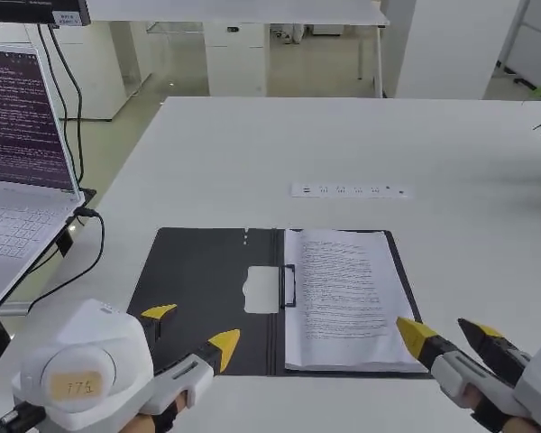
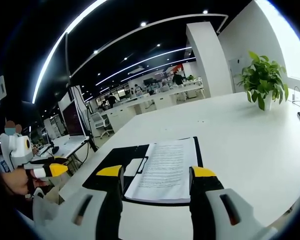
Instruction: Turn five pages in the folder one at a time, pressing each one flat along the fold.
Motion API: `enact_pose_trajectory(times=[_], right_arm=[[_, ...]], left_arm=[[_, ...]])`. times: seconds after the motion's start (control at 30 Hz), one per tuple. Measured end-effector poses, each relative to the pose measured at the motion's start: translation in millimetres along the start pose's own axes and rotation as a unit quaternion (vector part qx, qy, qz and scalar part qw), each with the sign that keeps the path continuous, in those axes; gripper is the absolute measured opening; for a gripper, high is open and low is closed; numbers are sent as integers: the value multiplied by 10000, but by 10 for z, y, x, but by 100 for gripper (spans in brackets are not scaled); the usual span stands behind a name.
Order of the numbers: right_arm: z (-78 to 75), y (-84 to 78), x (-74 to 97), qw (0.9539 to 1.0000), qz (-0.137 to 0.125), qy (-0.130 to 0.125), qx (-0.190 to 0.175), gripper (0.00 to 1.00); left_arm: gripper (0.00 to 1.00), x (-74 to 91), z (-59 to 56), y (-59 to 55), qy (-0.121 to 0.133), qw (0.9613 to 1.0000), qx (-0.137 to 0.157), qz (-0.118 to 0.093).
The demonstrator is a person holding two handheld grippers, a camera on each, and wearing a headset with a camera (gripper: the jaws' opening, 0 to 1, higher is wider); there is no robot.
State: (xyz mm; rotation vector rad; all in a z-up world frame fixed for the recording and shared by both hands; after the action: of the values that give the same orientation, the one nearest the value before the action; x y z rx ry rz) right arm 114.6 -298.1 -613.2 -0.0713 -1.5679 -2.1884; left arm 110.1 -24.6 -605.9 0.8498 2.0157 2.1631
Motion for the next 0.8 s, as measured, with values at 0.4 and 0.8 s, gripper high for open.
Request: enact_pose_trajectory(times=[0.4, 0.8], right_arm=[[0, -3, 31, 10000, -5, -18, 13, 52], [-74, 25, 112, 9995, -90, -297, 19, 52]], left_arm=[[48, 6, 23, -53, -14, 9999, -83, 71], [48, -193, -63, 0, -436, 9986, -269, 131]])
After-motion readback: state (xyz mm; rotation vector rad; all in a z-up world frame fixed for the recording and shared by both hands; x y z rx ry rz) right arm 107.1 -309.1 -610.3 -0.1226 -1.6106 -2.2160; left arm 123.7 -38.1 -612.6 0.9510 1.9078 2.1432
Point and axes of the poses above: the centre of the closed fingertips' face, and the gripper's own axes: x roughly backward along the fingers, z roughly to its left, y roughly out of its top, the point moved 3 cm from there along x, roughly backward along the fingers, and after that the axes turned 4 degrees about -x, right-handed, at the moved point
